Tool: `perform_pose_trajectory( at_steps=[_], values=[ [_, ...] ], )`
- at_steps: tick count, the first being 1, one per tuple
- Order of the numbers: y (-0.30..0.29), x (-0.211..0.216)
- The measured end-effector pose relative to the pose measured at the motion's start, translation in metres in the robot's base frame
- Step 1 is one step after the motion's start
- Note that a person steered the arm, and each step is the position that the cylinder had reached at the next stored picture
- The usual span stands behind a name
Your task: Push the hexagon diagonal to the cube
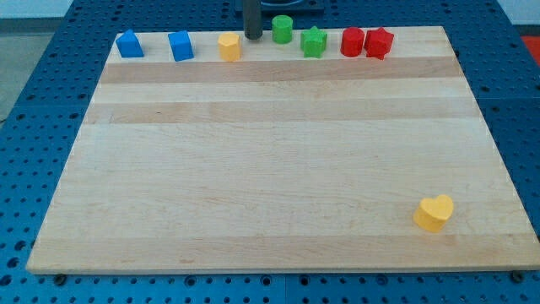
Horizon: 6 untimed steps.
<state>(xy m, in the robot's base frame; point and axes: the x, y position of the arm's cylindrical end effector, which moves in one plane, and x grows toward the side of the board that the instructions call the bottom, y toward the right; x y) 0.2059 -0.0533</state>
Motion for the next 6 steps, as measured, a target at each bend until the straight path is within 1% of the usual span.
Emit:
perform_pose_trajectory(
  at_steps=[2, 3, 4, 5, 6],
  values=[
    [-0.006, 0.012],
    [-0.014, 0.001],
    [-0.037, 0.013],
    [-0.047, 0.05],
    [-0.041, 0.082]
  ],
)
